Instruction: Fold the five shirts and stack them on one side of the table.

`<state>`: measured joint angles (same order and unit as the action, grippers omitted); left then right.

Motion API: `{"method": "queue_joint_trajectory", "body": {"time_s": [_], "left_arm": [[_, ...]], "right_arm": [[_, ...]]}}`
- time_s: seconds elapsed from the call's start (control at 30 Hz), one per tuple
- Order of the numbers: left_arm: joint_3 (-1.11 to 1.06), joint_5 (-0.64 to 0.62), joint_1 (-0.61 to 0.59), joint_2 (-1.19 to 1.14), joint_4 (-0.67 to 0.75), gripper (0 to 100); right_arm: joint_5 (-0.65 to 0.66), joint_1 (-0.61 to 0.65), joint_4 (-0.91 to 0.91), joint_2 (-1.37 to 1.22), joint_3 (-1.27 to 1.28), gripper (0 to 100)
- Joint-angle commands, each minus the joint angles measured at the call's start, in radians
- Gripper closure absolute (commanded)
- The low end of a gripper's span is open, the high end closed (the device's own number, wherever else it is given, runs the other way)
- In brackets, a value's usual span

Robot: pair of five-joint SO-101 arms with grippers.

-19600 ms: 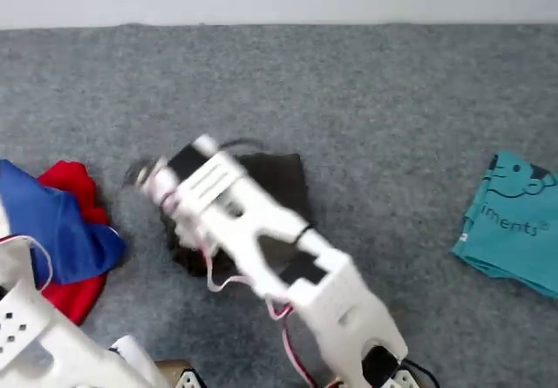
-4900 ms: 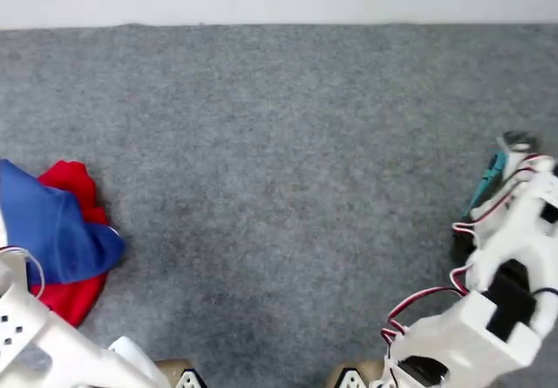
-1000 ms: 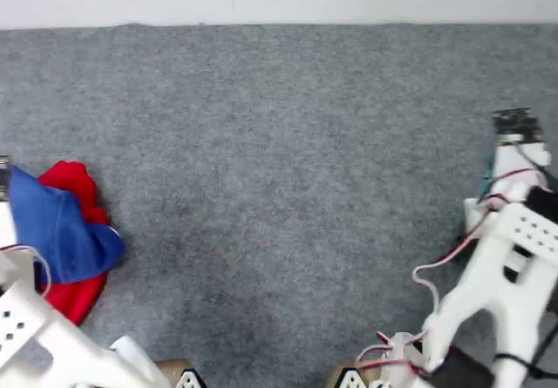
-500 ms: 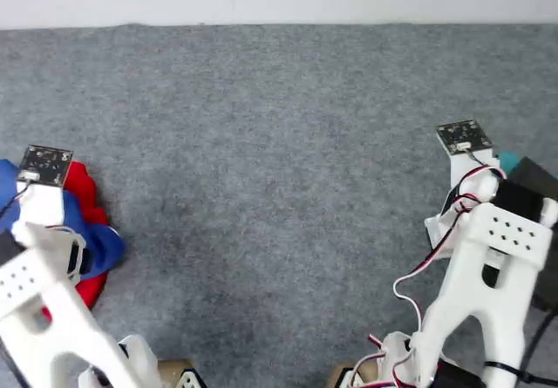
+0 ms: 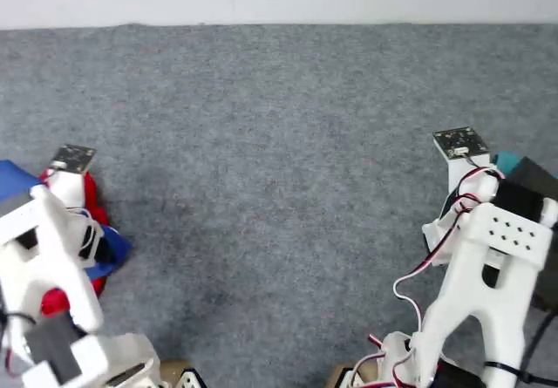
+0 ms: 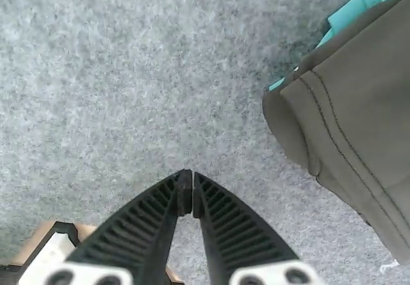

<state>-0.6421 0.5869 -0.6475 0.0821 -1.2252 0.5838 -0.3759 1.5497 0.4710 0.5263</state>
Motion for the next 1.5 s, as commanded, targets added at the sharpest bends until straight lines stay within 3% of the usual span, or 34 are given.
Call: {"method": "queue_joint_trajectory", "body": {"time_s": [0.0,0.17,0.53,0.63,0.8,1.0,1.23,1.37,1.47], "left_arm": [[0.041,-0.023,0.017,-0.092,0.074,84],[0.061,-0.035,0.060,-0.137,0.098,99],[0.208,-0.041,0.215,0.338,-0.144,99],[0.242,-0.043,0.256,0.446,-0.178,99],[0.300,-0.163,0.376,0.555,-0.187,99],[0.461,-0.304,0.635,0.545,-0.175,99],[0.682,-0.345,0.864,0.407,-0.166,99],[0.719,-0.345,0.891,0.308,-0.170,99],[0.719,-0.348,0.822,0.281,-0.172,99]], "right_arm": [[-0.011,0.012,0.007,0.048,-0.046,99.0],[-0.011,0.008,0.007,0.048,-0.046,99.0],[-0.014,0.012,0.007,0.050,-0.049,99.0],[-0.075,0.013,0.007,0.050,-0.049,99.0],[-0.120,0.013,0.007,0.050,-0.051,99.0],[-0.117,0.013,0.030,0.050,-0.052,99.0],[-0.117,0.015,0.087,0.050,-0.052,99.0],[-0.117,0.013,0.091,0.051,-0.052,99.0],[-0.117,0.010,0.093,0.051,-0.052,99.0]]}}
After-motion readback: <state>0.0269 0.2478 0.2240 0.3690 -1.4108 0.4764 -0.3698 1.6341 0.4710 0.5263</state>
